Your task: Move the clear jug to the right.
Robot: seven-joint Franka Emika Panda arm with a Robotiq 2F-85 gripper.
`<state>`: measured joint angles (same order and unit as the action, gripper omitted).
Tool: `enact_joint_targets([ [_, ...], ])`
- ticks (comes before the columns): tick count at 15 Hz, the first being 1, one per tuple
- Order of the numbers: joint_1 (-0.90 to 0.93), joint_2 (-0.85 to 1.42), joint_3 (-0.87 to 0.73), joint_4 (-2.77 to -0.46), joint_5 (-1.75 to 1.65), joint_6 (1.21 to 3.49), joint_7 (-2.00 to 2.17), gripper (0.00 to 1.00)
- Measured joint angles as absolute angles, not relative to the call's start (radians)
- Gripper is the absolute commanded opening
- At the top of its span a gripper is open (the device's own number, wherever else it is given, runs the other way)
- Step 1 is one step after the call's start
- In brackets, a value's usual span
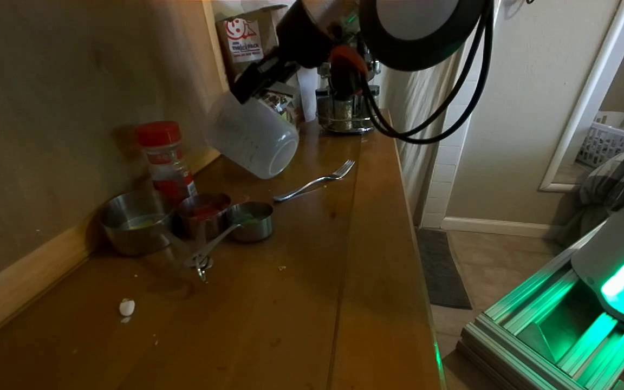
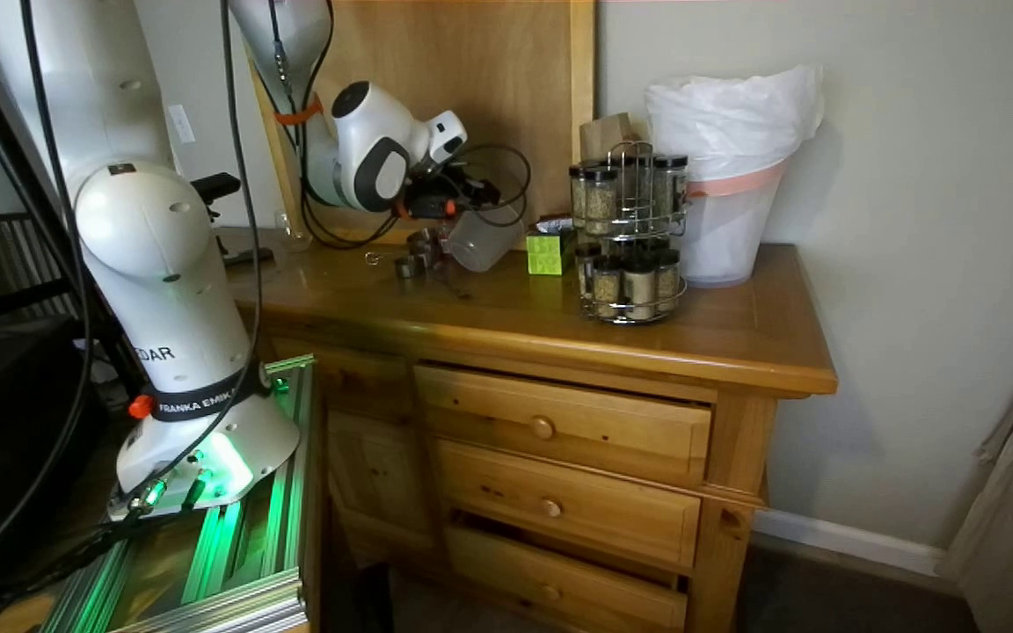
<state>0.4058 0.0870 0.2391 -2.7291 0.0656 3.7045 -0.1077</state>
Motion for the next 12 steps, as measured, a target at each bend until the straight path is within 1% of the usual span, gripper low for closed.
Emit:
enact_joint_targets([
  [4, 0.4, 0.091, 0.241, -2.728, 0.063, 3.658, -0.124, 0.0],
  [6, 0.4, 0.069, 0.243, -2.729, 0.061, 3.6, -0.137, 0.0],
  [8, 0.395, 0.023, 0.251, -2.74, 0.045, 3.496, -0.137, 0.0],
  [12, 0.387, -0.077, 0.248, -2.74, 0.035, 3.195, -0.144, 0.0],
])
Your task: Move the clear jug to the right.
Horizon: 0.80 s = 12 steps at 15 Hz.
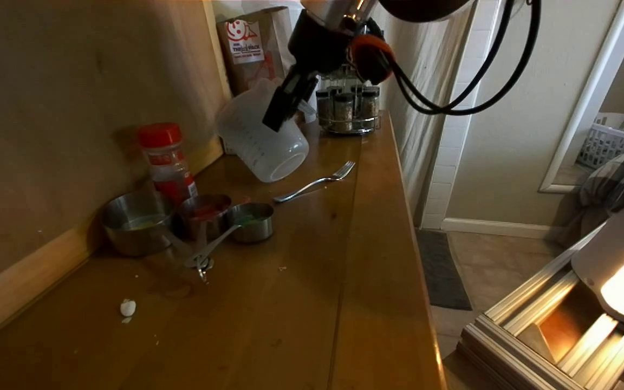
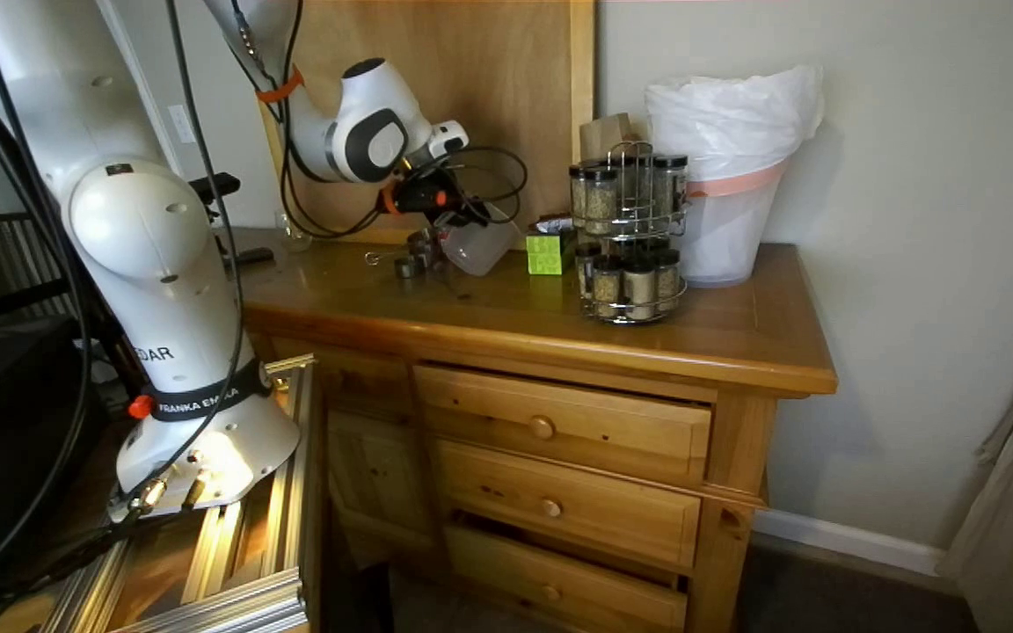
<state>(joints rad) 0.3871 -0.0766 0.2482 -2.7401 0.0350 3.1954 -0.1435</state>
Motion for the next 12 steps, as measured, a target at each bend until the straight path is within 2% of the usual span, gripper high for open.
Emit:
enact_joint_targets([
  [5, 0.382, -0.175, 0.237, -2.744, 0.033, 2.839, -0.152, 0.0],
  [9, 0.382, -0.209, 0.224, -2.743, 0.037, 2.657, -0.18, 0.0],
  [10, 0.381, -0.214, 0.219, -2.743, 0.037, 2.619, -0.186, 0.25],
  [11, 0.379, -0.219, 0.216, -2.743, 0.037, 2.587, -0.19, 0.26],
  [12, 0.376, -0.222, 0.213, -2.743, 0.037, 2.563, -0.192, 0.32],
])
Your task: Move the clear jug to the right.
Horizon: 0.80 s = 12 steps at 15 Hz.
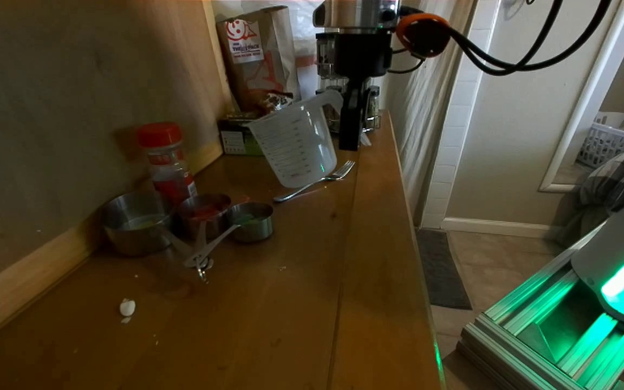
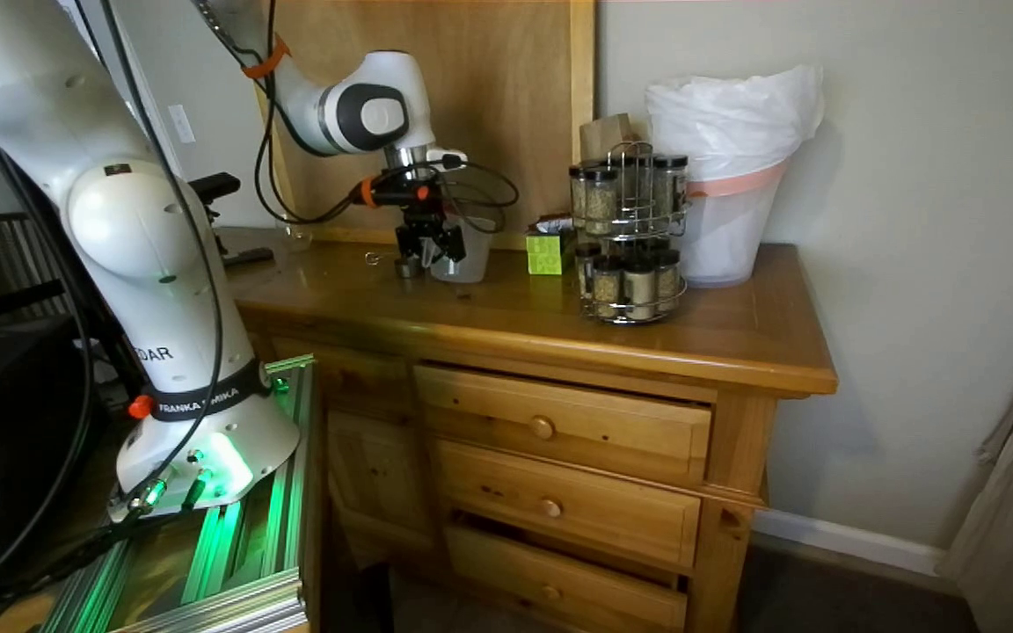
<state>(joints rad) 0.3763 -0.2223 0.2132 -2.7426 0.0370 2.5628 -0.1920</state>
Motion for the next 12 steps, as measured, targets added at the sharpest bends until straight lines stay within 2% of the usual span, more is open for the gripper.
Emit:
enact_joint_targets([
  [10, 0.345, -0.267, 0.21, -2.742, 0.012, 2.462, -0.194, 0.99],
  [12, 0.343, -0.286, 0.211, -2.741, 0.01, 2.465, -0.193, 1.0],
])
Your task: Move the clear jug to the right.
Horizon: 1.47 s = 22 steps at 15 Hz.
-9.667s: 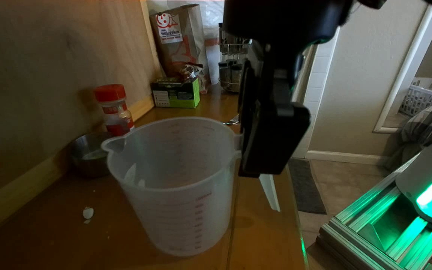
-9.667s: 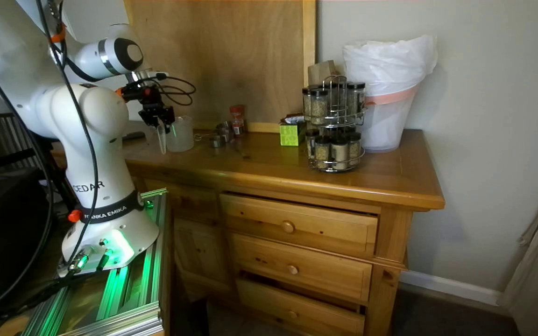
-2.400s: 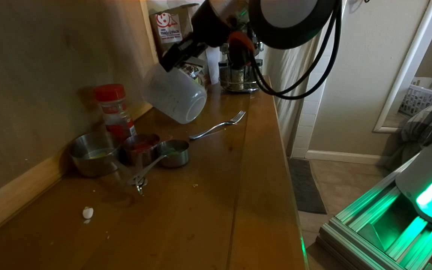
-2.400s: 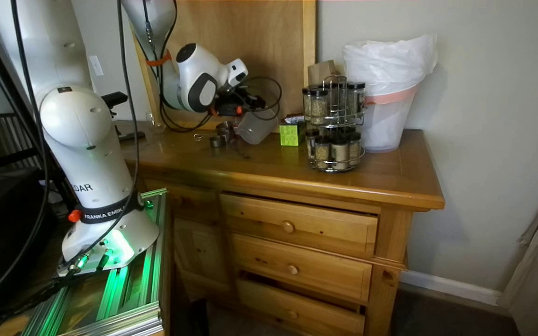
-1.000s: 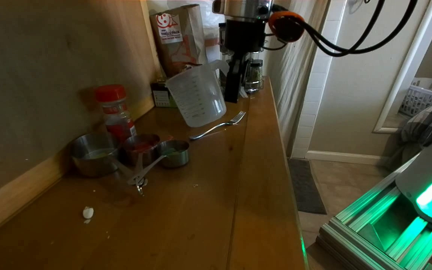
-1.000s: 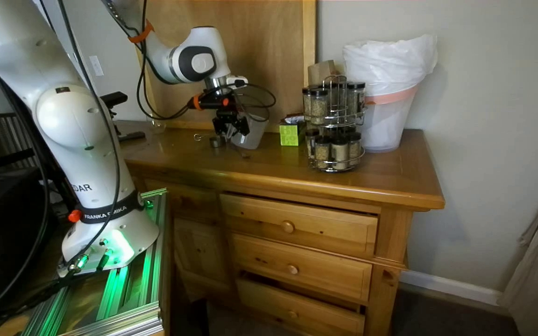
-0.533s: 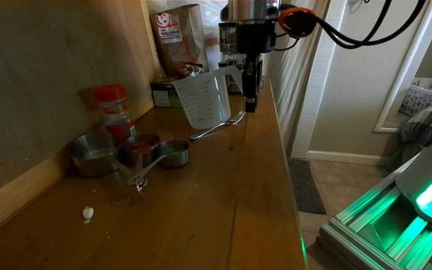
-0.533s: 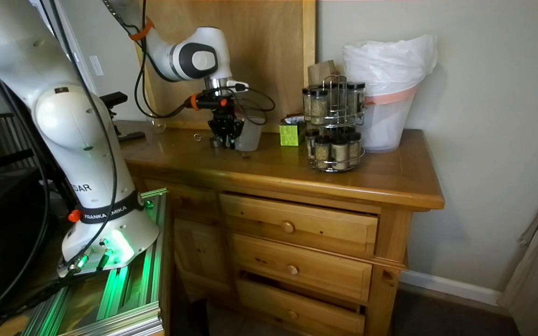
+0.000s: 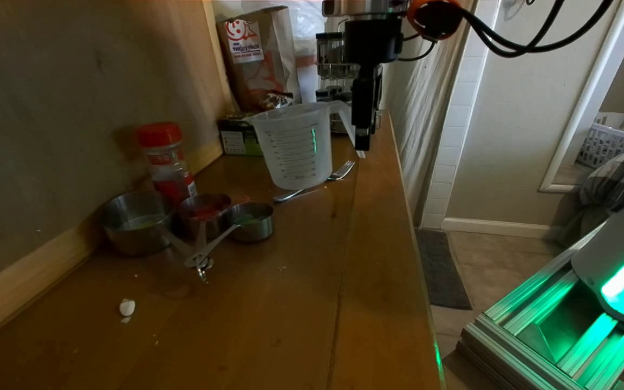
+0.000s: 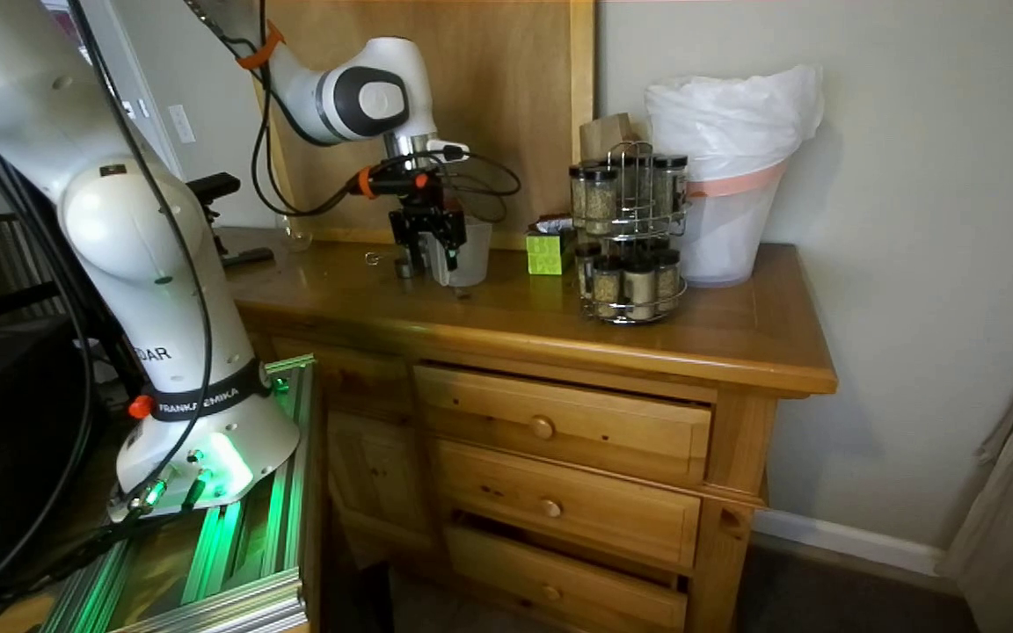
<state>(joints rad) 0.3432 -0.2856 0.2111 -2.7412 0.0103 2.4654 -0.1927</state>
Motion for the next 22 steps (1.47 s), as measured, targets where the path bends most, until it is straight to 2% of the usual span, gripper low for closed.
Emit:
enact_joint_targets([
  [7, 0.36, -0.296, 0.22, -2.733, 0.029, 2.544, -0.192, 1.0],
  [22, 0.392, -0.058, 0.223, -2.73, 0.143, 3.161, -0.164, 1.0],
])
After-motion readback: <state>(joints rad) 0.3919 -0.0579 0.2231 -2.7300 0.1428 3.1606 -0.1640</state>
